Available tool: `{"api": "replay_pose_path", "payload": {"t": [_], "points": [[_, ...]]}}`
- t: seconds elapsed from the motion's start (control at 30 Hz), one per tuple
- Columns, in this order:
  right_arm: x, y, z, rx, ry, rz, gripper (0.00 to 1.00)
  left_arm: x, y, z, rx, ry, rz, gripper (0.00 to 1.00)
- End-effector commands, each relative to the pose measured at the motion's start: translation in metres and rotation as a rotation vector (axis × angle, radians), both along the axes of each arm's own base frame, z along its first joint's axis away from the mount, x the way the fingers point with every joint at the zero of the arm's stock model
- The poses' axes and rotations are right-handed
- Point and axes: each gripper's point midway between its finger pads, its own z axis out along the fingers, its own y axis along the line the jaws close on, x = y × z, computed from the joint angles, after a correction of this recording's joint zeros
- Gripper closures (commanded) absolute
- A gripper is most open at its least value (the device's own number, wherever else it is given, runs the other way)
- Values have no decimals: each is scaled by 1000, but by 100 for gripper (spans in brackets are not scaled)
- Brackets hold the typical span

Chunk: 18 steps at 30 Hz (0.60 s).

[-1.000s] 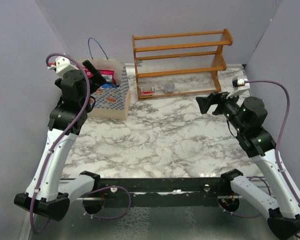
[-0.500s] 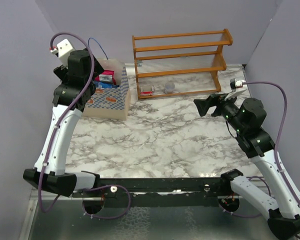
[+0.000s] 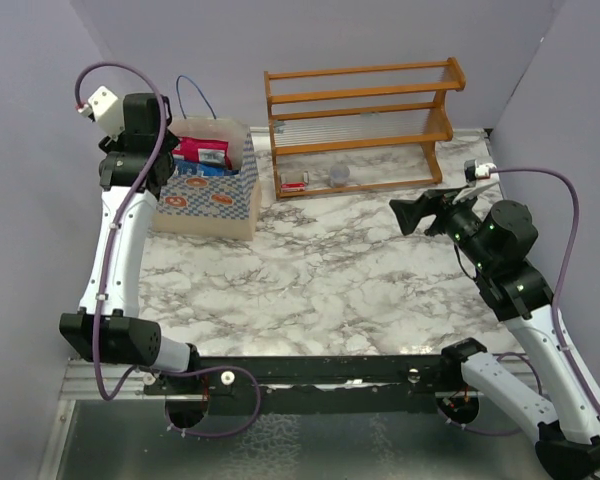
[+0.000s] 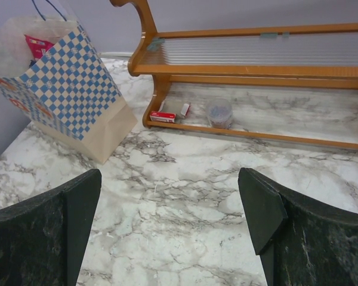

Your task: Take the snacks out of the paper bag

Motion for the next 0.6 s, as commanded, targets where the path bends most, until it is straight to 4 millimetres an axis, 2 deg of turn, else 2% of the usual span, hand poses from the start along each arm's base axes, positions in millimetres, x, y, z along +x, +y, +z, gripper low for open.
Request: {"api": "replay_pose_path", "payload": {"t": [0.0, 0.13, 0.27, 0.37, 0.47, 0.57], "points": [[-3, 2, 3, -1, -15, 15, 1, 6, -6, 1, -117, -77, -18, 45], [-2, 1, 1, -2, -12, 11, 1, -3, -13, 7, -146, -118, -52, 58], [0, 5, -2, 0, -5, 23, 1, -22, -19, 17, -151, -165, -113, 78], [4, 11, -5, 4, 7, 46, 1, -40, -31, 33, -126, -231, -226, 82], [6, 22, -7, 11, 22, 101, 1, -63, -36, 43, -103, -267, -278, 91], [5, 37, -9, 9, 33, 189, 1, -83, -45, 45, -95, -287, -355, 97]]}}
